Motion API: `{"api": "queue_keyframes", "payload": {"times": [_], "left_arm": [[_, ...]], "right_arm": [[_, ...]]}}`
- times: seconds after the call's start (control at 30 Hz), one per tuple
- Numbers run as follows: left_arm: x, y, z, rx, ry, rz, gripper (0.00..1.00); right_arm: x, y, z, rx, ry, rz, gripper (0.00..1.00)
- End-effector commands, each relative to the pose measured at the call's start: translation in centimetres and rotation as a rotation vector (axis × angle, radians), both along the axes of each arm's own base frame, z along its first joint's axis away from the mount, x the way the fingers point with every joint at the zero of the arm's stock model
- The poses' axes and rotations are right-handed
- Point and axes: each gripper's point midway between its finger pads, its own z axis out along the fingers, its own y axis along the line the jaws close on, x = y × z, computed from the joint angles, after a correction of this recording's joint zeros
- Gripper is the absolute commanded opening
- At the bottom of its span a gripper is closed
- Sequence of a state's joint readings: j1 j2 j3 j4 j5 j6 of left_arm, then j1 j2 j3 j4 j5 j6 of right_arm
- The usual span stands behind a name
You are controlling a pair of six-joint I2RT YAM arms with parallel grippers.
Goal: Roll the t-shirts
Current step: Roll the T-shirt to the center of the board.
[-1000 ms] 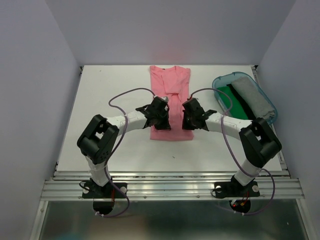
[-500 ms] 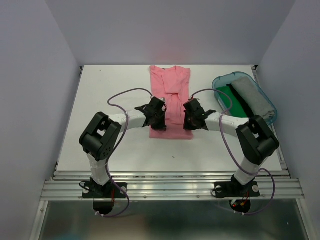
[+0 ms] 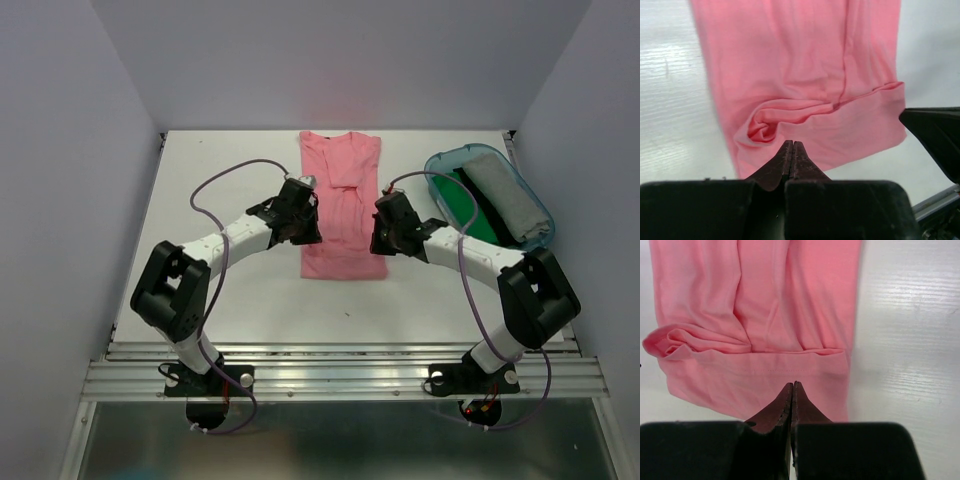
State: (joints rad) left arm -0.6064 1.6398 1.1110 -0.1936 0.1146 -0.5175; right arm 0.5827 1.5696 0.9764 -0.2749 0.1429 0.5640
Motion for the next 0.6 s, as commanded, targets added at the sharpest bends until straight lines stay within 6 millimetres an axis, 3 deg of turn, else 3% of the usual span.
{"api": "queue_keyframes", "payload": {"times": [0.0,0.57], "left_arm": [[-0.2,1.5,-1.5,0.056,0.029,0.036,0.0],[-1.3,3.3,-2.8,0.128,0.026,0.025,0.0]], "right_arm": [[0.0,0.4,0.4,0.023,0.006,0.01,0.01],[0.1,0.5,-0.2,0.017,0.018,0.012,0.01]]}}
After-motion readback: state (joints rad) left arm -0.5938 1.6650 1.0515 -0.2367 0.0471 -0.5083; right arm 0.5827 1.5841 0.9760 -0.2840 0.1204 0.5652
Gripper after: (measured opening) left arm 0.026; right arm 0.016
